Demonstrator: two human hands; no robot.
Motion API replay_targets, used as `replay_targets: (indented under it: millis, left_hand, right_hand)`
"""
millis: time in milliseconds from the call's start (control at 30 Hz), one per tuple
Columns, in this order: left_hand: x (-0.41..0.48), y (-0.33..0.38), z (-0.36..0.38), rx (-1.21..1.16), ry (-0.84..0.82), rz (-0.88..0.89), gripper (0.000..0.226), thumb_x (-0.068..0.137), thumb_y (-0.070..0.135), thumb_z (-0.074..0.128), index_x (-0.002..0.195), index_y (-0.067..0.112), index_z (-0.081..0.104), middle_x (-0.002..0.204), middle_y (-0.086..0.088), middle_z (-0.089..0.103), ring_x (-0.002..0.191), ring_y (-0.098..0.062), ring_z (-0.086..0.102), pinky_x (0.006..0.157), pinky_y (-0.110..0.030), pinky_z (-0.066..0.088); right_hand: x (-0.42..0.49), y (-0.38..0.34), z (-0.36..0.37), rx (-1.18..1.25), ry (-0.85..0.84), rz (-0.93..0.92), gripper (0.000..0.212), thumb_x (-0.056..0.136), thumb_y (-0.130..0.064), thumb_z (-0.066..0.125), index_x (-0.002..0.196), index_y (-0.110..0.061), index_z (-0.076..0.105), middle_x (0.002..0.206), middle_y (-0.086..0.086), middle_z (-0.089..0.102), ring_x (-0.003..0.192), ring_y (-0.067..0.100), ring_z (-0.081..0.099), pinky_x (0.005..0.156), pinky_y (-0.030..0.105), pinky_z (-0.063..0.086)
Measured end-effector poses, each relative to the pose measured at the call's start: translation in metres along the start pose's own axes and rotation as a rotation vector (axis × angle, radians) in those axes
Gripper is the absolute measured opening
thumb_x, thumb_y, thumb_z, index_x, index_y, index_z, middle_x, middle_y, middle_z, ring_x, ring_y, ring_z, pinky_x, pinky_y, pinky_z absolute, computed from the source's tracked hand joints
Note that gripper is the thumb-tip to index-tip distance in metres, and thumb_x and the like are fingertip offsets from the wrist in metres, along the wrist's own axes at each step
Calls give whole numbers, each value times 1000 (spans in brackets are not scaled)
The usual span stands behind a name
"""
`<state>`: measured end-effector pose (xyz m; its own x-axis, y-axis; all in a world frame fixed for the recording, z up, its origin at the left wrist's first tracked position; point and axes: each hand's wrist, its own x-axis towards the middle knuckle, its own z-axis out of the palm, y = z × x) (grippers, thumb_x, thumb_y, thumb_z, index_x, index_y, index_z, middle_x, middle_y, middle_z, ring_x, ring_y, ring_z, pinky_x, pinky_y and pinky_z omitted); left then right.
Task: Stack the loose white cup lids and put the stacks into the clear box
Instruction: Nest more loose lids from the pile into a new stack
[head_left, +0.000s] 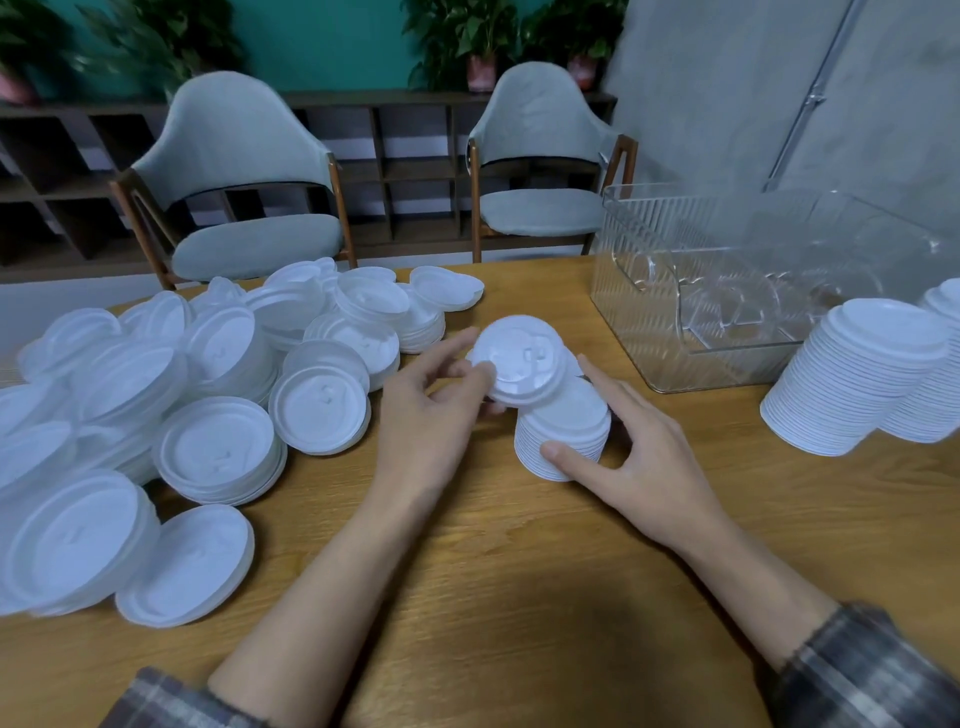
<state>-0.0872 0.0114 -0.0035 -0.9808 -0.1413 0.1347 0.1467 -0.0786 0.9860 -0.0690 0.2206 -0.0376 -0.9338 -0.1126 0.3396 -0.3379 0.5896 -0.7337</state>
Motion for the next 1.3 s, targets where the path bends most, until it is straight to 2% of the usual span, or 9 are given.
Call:
replay_targets:
  millis: [133,267,433,500,667,833,1000,1133,1300]
  left_hand:
    - [-4,-10,6,178,-107,38,36,94,21,75,128,33,72,74,4,61,75,-30,72,83,-32,60]
    - [-10,-14,11,305,-121,86,32,90,32,80,122,32,75,65,13,57,62,-6,54,68,-15,45]
    - [-14,-14,12,394,-134,124,33,83,42,85,113,33,75,61,12,53,59,-3,49,66,-12,41]
    - [-13,-15,12,440,-116,170,37,80,46,87,113,35,75,73,14,57,65,-3,53,69,-13,43]
    - [-15,-13,12,463,-200,228,59,76,45,91,130,32,71,124,23,68,115,8,61,97,-11,46]
    - [-15,-14,14,481,-162,273,64,70,43,96,128,30,72,123,22,70,116,4,63,96,-9,44]
    - [-14,-18,16,507,-161,282,66,69,47,95,128,30,72,121,21,68,115,1,63,97,-17,49]
    - [-12,-21,15,522,-165,285,66,68,48,95,127,29,71,119,19,67,114,0,63,97,-23,52]
    - [-11,-25,12,545,-208,280,65,72,54,91,126,25,70,123,19,66,116,2,61,97,-16,47]
  right_hand:
    - [0,-2,-1,-3,-2,11,94,80,-52,83,159,-44,33,142,-34,50,133,-15,44,104,3,32]
    - [0,-4,-1,4,-13,-5,88,82,-49,83,156,-43,38,145,-31,52,136,-10,46,110,16,38]
    - [0,0,0,19,-9,-4,80,80,-46,86,150,-38,47,141,-23,59,133,-1,53,111,35,47]
    - [0,0,0,19,-9,-12,81,80,-49,85,150,-38,48,140,-23,59,133,-1,53,110,32,46]
    - [0,-2,0,25,-6,-29,87,74,-68,73,151,-36,48,141,-25,57,133,-3,51,107,20,43]
    - [0,-3,0,52,-31,-19,98,73,-65,77,158,-41,36,149,-28,50,137,-12,43,107,7,36]
    - [1,-1,0,41,-45,-36,94,76,-46,88,157,-39,41,147,-27,53,136,-8,47,108,12,39]
    - [0,-2,1,36,-46,-34,96,70,-60,83,155,-39,45,138,-31,56,131,-10,49,101,4,36]
    - [-1,-3,1,37,-33,-36,93,70,-63,79,153,-37,48,133,-33,57,128,-10,51,100,5,37]
